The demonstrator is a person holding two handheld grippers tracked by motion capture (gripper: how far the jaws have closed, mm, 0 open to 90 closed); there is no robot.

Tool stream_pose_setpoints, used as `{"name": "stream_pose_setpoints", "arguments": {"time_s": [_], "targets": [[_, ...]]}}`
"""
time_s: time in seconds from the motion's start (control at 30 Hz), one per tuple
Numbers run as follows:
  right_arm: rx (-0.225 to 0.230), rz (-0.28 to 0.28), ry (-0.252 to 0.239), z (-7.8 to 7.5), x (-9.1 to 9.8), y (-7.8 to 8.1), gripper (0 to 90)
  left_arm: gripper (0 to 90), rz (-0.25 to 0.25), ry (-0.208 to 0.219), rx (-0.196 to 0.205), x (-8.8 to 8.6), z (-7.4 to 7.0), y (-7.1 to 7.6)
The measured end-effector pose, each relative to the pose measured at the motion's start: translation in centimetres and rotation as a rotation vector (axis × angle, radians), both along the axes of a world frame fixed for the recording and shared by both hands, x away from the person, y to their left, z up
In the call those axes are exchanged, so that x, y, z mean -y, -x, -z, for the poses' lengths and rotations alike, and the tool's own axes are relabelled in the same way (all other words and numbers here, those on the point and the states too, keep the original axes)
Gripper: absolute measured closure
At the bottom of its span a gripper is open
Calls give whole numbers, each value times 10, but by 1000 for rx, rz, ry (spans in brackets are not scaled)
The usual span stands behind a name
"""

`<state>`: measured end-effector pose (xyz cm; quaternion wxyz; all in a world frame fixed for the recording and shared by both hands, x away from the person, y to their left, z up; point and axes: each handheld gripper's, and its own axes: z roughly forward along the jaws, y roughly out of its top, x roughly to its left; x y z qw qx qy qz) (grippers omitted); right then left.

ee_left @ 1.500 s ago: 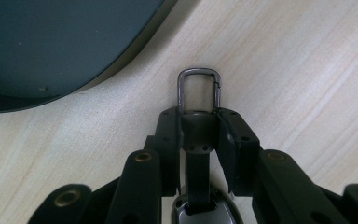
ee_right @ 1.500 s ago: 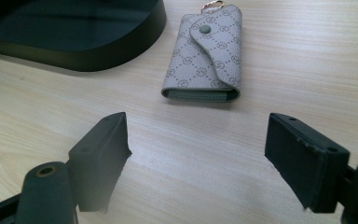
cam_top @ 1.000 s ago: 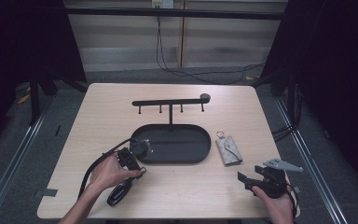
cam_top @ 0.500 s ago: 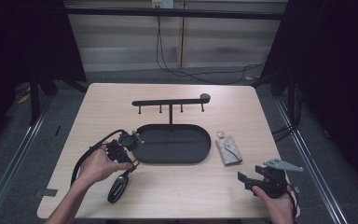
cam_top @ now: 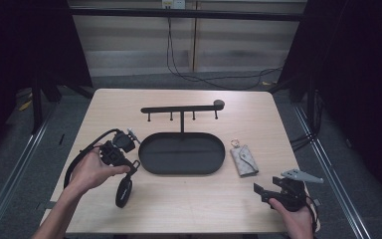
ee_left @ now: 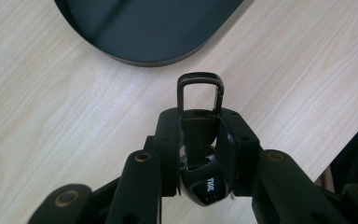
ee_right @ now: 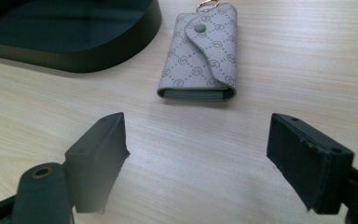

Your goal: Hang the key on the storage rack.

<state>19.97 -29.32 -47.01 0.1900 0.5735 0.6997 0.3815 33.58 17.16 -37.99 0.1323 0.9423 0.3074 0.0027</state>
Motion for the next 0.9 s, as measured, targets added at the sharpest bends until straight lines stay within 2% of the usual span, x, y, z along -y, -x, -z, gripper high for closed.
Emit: {"name": "stream_pose_setpoints", "arguments": {"time_s": [0.2,0.53,0.6,0.63,0.67,0.9], "targets": [[-6,-3,-4,0,0,0,198,707,14,-11,2,-2,-8,-1],[-12,-3,-5,1,0,-1,198,707,0,-15,1,0,-23,-4],[-12,-4,-5,1,0,-1,198,707,2,-16,5,-1,-26,-5],[-13,-3,-7,0,0,-1,198,707,-1,-16,20,-1,-27,-4],[-12,-4,-5,1,0,-1,198,707,10,-21,19,-1,-29,-4],[-10,0,-10,1,0,-1,198,708,-3,-26,20,-1,-35,-8]]}}
